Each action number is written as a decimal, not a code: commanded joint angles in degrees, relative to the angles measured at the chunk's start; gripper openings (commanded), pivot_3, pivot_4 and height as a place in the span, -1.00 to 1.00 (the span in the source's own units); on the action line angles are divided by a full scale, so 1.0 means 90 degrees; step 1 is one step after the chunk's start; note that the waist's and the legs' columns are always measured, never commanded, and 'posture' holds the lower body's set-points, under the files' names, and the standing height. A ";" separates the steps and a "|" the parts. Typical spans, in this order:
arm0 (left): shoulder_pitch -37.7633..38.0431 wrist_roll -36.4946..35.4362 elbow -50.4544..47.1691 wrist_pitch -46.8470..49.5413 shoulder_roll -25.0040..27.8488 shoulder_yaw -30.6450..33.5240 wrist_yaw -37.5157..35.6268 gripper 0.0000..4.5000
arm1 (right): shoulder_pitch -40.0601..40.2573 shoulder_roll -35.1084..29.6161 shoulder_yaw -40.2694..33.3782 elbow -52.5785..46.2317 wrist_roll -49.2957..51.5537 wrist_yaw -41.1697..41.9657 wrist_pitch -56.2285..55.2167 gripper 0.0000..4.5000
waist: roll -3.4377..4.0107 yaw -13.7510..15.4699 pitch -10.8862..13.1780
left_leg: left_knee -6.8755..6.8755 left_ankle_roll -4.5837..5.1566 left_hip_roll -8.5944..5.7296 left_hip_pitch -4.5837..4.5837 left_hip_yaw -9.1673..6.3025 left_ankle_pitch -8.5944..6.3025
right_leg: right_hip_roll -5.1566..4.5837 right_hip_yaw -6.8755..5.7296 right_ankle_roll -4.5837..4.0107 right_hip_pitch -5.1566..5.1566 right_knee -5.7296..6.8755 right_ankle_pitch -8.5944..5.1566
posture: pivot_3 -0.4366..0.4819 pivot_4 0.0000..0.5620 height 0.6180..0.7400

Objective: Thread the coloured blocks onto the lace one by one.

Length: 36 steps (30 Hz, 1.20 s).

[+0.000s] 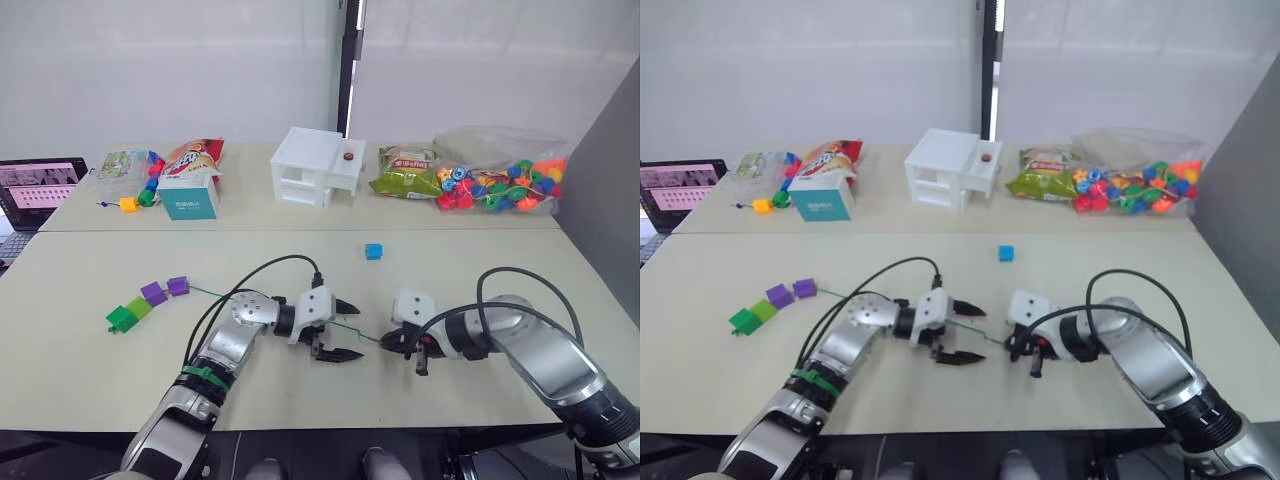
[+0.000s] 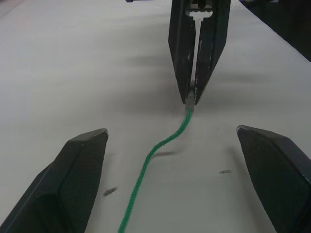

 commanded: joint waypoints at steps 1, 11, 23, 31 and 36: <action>-0.0113 -0.0014 -0.0044 -0.0103 -0.0116 -0.0055 -0.0027 0.42 | -0.0045 -0.0012 -0.0075 -0.0220 0.0047 -0.0019 -0.0001 -1.00 | 0.0000 0.0004 0.0000 | 0.0000 0.0000 0.0001 0.0000 0.0000 0.0000 | 0.0000 0.0000 0.0000 0.0001 -0.0004 0.0000 | -0.05 -0.47 1.00; -0.0139 0.0092 0.0146 -0.0183 -0.0109 -0.0115 0.0053 -0.11 | 0.0004 -0.0032 -0.0120 -0.0227 0.0064 -0.0120 0.0065 -1.00 | 0.0000 0.0006 0.0000 | -0.0004 0.0000 0.0001 0.0002 -0.0001 0.0000 | 0.0001 0.0000 0.0000 0.0002 -0.0006 0.0000 | -0.05 -0.47 1.00; -0.0122 0.0034 0.0147 -0.0064 -0.0050 -0.0113 -0.0191 -0.63 | 0.0019 -0.0063 -0.0146 -0.0208 0.0070 -0.0163 0.0054 -1.00 | 0.0000 0.0057 0.0000 | -0.0004 0.0000 0.0001 0.0003 0.0000 0.0000 | 0.0001 0.0000 0.0000 0.0003 -0.0008 0.0000 | -0.05 -0.47 1.00; -0.0090 -0.0158 0.0110 0.0026 -0.0216 -0.0033 -0.0230 -0.98 | 0.0028 -0.0069 -0.0062 -0.0220 0.0056 -0.0160 0.0129 -1.00 | 0.0000 0.0079 0.0000 | -0.0004 0.0000 0.0001 0.0003 0.0000 0.0000 | 0.0001 0.0000 0.0000 0.0003 -0.0009 0.0000 | -0.05 -0.47 1.00; -0.0099 -0.0113 0.0108 0.0005 -0.0202 -0.0056 -0.0251 -0.98 | 0.0033 -0.0049 -0.0062 -0.0273 0.0038 -0.0221 0.0233 -1.00 | 0.0000 0.0087 0.0000 | -0.0003 0.0000 0.0001 0.0003 0.0000 0.0000 | 0.0001 0.0000 0.0000 0.0004 -0.0009 0.0000 | -0.05 -0.47 1.00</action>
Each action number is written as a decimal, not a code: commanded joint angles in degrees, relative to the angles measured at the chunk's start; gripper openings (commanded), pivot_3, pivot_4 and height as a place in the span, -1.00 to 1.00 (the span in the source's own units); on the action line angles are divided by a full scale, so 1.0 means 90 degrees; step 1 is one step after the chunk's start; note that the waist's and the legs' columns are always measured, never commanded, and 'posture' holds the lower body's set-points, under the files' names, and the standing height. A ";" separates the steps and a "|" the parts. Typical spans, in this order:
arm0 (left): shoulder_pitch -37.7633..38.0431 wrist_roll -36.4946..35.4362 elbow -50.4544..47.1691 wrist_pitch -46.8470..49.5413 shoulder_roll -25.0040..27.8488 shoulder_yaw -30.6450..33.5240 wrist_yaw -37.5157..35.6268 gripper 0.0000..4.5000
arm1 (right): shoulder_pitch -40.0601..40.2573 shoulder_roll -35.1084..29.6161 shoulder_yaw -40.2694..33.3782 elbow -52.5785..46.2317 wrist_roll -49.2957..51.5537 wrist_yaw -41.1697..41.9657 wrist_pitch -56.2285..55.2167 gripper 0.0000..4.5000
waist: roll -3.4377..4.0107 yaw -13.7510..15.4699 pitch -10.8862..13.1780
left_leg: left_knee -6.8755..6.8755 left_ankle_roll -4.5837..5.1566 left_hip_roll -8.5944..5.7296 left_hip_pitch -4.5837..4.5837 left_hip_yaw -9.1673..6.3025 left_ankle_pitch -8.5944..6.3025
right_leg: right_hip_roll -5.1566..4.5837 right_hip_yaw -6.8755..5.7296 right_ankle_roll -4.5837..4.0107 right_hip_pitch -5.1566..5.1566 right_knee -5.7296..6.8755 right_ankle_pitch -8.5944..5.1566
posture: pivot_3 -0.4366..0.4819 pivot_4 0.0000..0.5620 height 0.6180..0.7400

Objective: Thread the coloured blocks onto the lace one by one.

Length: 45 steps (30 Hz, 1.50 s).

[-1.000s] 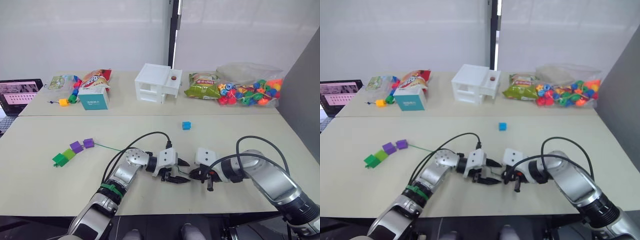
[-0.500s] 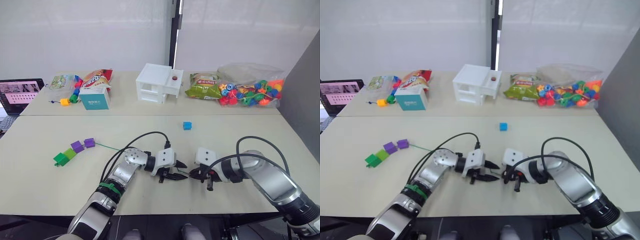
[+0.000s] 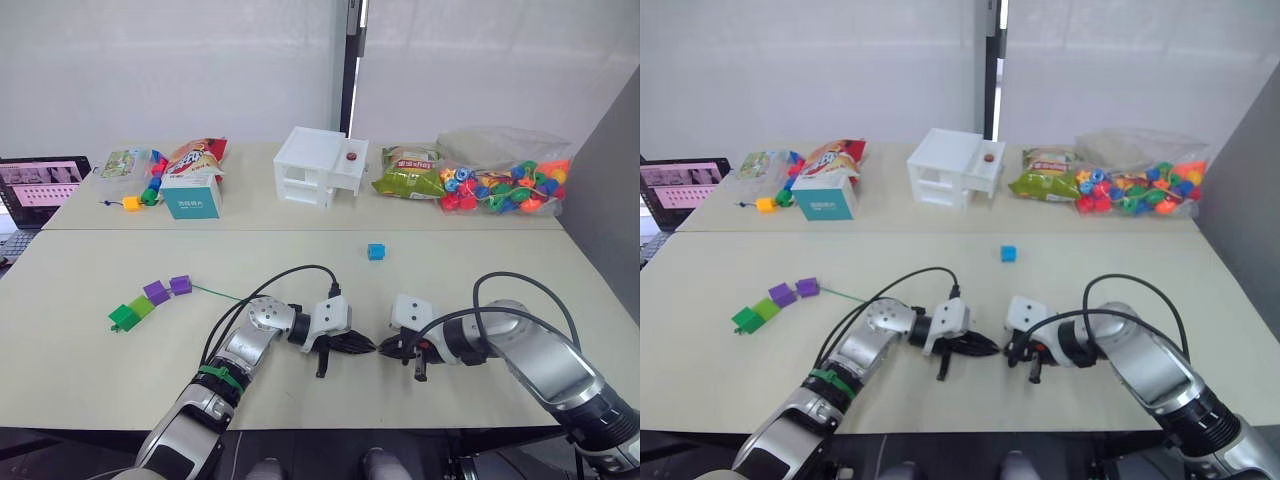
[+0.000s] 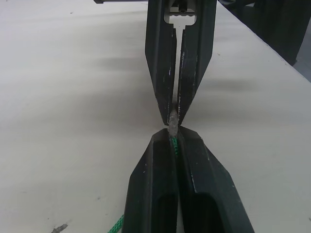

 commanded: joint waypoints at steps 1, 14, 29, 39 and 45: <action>-0.0021 -0.0094 -0.0109 -0.0050 -0.0029 0.0051 -0.0040 -0.99 | 0.0013 -0.0033 -0.0078 -0.0189 0.0043 -0.0060 0.0108 -0.85 | 0.0000 0.0001 0.0000 | 0.0000 0.0000 0.0000 0.0000 0.0000 0.0000 | 0.0000 0.0000 0.0000 0.0000 0.0000 0.0000 | -0.05 -0.47 1.00; 0.0019 -0.0001 0.0101 -0.0301 0.0211 0.0206 0.0157 -1.00 | 0.0396 -0.0284 -0.1921 -0.0486 0.1269 -0.0045 0.0631 0.45 | 0.0000 0.0031 0.0000 | 0.0000 0.0000 0.0001 0.0001 0.0000 0.0000 | 0.0001 0.0000 0.0000 0.0002 -0.0003 0.0000 | -0.05 -0.47 1.00; 0.0512 -0.0051 -0.0462 -0.0096 0.0784 0.0554 0.0517 -1.00 | -0.0766 0.2379 -0.2576 0.2149 0.0194 -0.3221 -0.1408 0.45 | 0.0003 -0.0122 -0.0009 | -0.0013 -0.0004 0.0004 0.0029 0.0004 0.0003 | 0.0004 0.0009 -0.0006 0.0004 0.0027 0.0004 | -0.05 -0.47 1.00; 0.0798 -0.0028 -0.0949 0.0259 0.0936 0.0548 0.0676 -1.00 | -0.1667 0.3902 -0.2546 0.4605 -0.0295 -0.4635 -0.2861 0.45 | 0.0009 -0.0219 -0.0009 | -0.0022 -0.0007 0.0004 0.0037 0.0004 0.0004 | 0.0005 0.0015 -0.0007 -0.0005 0.0044 0.0003 | -0.05 -0.47 1.00; 0.0801 -0.0007 -0.1086 0.0347 0.1028 0.0487 0.0658 -1.00 | -0.1895 0.4119 -0.2494 0.5483 -0.0364 -0.4647 -0.3454 0.45 | 0.0011 -0.0248 -0.0011 | -0.0022 -0.0007 0.0004 0.0037 0.0003 0.0004 | 0.0003 0.0014 -0.0007 -0.0002 0.0051 0.0003 | -0.05 -0.47 1.00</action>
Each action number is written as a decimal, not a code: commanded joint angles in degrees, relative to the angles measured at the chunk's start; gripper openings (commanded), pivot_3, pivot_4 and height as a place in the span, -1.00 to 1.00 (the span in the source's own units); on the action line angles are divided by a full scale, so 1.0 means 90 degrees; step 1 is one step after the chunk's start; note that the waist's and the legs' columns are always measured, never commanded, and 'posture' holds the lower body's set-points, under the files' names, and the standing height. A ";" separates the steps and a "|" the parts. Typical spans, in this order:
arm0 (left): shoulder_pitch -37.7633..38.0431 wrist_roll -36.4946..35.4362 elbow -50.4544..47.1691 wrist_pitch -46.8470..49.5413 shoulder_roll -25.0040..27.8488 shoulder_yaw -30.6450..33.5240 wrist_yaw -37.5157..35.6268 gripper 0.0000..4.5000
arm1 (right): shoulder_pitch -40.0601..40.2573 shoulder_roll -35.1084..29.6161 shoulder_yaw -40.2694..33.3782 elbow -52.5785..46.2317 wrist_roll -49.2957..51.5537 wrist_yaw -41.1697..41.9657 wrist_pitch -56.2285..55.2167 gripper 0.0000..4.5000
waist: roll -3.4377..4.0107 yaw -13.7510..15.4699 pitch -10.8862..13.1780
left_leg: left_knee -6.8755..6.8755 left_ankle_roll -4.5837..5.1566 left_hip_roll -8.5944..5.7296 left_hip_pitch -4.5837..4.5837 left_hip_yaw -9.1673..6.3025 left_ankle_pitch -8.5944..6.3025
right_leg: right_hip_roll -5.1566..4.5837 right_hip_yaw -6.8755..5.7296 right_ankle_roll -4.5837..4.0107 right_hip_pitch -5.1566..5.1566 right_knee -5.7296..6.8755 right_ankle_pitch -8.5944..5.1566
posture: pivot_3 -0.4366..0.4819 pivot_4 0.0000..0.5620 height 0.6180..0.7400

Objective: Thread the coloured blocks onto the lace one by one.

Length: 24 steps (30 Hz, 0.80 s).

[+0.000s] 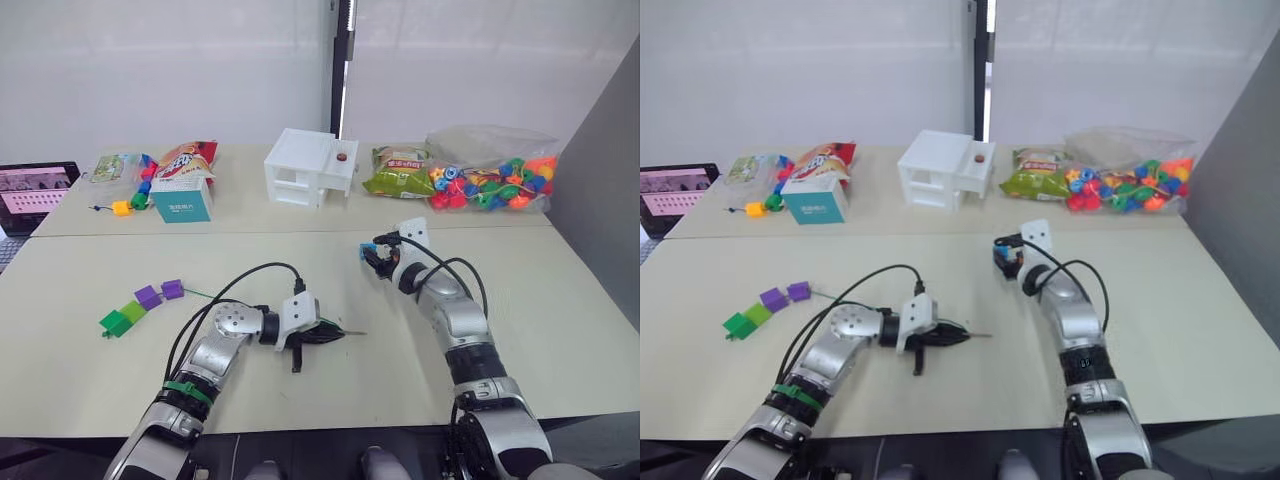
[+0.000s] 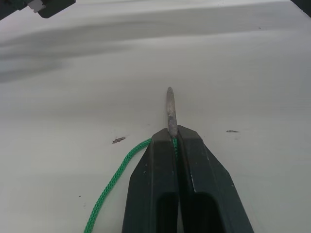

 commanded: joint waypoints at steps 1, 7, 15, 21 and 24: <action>0.0049 0.0014 -0.0120 0.0110 0.0077 -0.0019 0.0014 -1.00 | -0.0197 0.0073 -0.0027 0.0311 -0.0075 -0.0011 -0.0456 0.45 | 0.0000 -0.0028 0.0000 | -0.0001 0.0000 0.0000 0.0000 0.0000 0.0000 | 0.0000 0.0000 0.0000 0.0000 0.0000 0.0000 | -0.05 -0.47 1.00; 0.0058 -0.0005 -0.0190 0.0186 0.0099 -0.0033 0.0012 -1.00 | -0.0522 0.0178 -0.0039 0.1033 -0.0112 0.0059 -0.0890 0.45 | 0.0001 -0.0075 -0.0001 | -0.0001 0.0000 0.0000 0.0002 -0.0002 0.0000 | 0.0001 0.0000 0.0000 0.0000 0.0000 0.0000 | -0.05 -0.47 1.00; 0.0126 -0.0006 -0.0281 0.0237 0.0124 -0.0014 0.0062 -1.00 | -0.0687 0.0213 -0.0109 0.1379 -0.0064 0.0119 -0.1117 0.45 | 0.0001 -0.0078 -0.0001 | -0.0002 0.0000 0.0000 0.0001 -0.0002 0.0000 | -0.0001 0.0001 0.0000 0.0000 0.0003 0.0000 | -0.05 -0.47 1.00; 0.0136 0.0011 -0.0290 0.0226 0.0148 -0.0023 0.0063 -1.00 | -0.0733 0.0312 -0.0158 0.1554 -0.0067 0.0091 -0.1198 0.45 | 0.0002 -0.0087 -0.0001 | -0.0002 0.0000 0.0000 0.0001 -0.0002 0.0000 | 0.0000 0.0001 0.0000 0.0000 0.0003 0.0000 | -0.05 -0.47 1.00; 0.0121 0.0013 -0.0275 0.0212 0.0155 -0.0026 0.0054 -1.00 | -0.0854 0.0405 -0.0226 0.1877 -0.0041 0.0046 -0.1354 0.45 | 0.0002 -0.0088 -0.0001 | -0.0004 0.0000 0.0001 0.0001 -0.0002 0.0000 | 0.0000 0.0001 0.0000 -0.0001 0.0003 0.0000 | -0.05 -0.47 1.00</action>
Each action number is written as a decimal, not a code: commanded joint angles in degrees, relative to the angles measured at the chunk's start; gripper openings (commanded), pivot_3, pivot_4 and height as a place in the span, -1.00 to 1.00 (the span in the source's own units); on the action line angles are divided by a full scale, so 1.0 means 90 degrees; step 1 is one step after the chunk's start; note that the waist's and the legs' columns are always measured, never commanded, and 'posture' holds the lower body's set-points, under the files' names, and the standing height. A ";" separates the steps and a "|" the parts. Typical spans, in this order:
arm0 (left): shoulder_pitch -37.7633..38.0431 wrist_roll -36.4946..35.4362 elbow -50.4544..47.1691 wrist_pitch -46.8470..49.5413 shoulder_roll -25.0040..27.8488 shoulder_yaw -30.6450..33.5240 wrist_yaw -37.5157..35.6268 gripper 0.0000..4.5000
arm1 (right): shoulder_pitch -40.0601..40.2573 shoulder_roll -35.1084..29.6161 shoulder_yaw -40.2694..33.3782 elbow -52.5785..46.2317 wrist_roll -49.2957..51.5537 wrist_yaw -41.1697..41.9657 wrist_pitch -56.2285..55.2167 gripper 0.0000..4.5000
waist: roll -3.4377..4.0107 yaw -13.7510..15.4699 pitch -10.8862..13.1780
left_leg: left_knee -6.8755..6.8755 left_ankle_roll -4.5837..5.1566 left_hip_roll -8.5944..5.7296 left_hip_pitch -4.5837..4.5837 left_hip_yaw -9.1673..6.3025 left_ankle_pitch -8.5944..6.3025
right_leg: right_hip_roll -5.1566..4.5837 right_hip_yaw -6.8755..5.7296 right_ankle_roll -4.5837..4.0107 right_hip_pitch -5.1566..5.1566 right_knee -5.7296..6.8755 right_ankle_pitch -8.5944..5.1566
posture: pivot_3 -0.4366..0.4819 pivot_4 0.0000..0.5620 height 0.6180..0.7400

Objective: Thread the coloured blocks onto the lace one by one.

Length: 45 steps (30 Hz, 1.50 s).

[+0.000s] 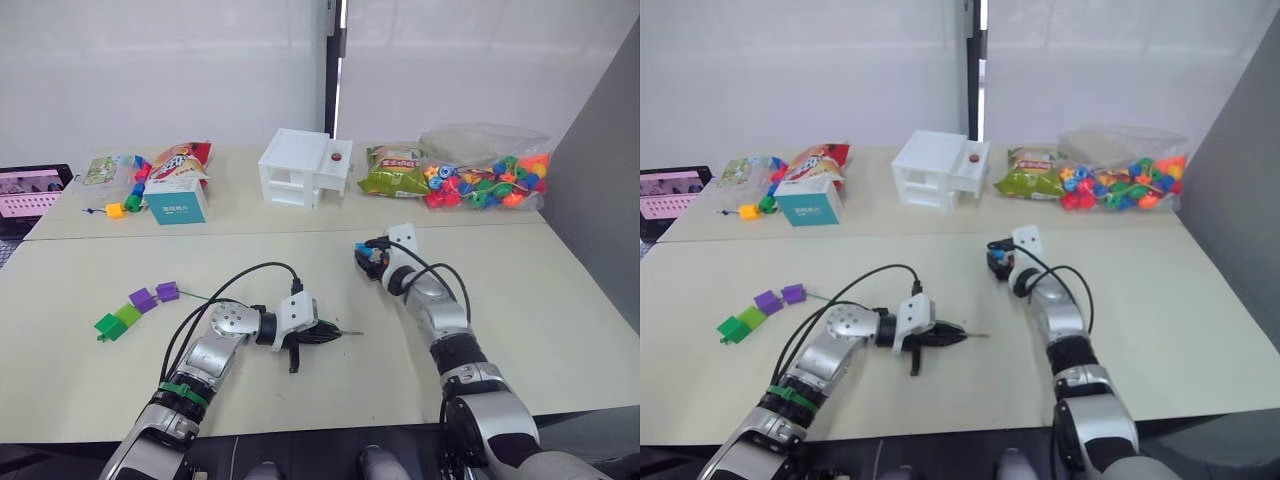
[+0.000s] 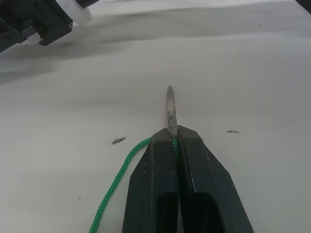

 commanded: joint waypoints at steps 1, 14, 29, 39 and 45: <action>0.0040 0.0018 -0.0068 0.0045 0.0057 -0.0035 -0.0004 -1.00 | -0.0401 0.0132 -0.0204 0.0462 0.0101 -0.0080 -0.0420 0.45 | 0.0000 -0.0007 0.0000 | 0.0000 0.0000 0.0000 0.0000 0.0000 0.0000 | 0.0000 0.0000 0.0000 0.0000 0.0001 0.0000 | -0.05 -0.47 1.00; 0.0049 0.0036 -0.0107 0.0050 -0.0011 -0.0093 0.0054 -1.00 | -0.0661 0.0078 -0.0275 0.0918 0.0110 0.0331 -0.1046 -0.47 | 0.0002 0.0000 0.0000 | -0.0004 0.0000 -0.0001 0.0000 0.0000 0.0000 | -0.0001 0.0001 0.0000 0.0000 0.0008 0.0000 | -0.05 -0.47 1.00; -0.0604 0.0008 0.1018 -0.0682 -0.0766 -0.0283 -0.0282 -1.00 | 0.3889 -0.0507 -0.0435 -0.6616 0.1009 -0.0088 0.2070 -0.47 | 0.0010 0.0206 -0.0004 | -0.0001 0.0002 -0.0007 -0.0014 -0.0001 -0.0001 | -0.0005 -0.0003 0.0002 0.0001 -0.0019 -0.0001 | -0.05 -0.47 1.00; -0.0949 0.0081 0.1656 -0.1067 -0.1079 -0.0374 -0.0541 -1.00 | 0.5974 0.0163 -0.0637 -0.8330 0.1458 -0.0790 0.2546 -0.47 | 0.0011 0.0202 -0.0005 | 0.0003 0.0003 -0.0004 -0.0007 0.0005 -0.0001 | 0.0000 -0.0001 0.0003 0.0022 -0.0057 -0.0001 | -0.05 -0.47 1.00; -0.1034 0.0102 0.1838 -0.1170 -0.1120 -0.0344 -0.0564 -1.00 | 0.6377 0.0352 -0.0352 -0.8456 0.1057 -0.1237 0.2455 -0.47 | 0.0012 0.0225 -0.0005 | 0.0001 0.0003 -0.0005 -0.0007 0.0001 -0.0002 | -0.0001 -0.0002 0.0003 0.0023 -0.0057 -0.0001 | -0.05 -0.47 1.00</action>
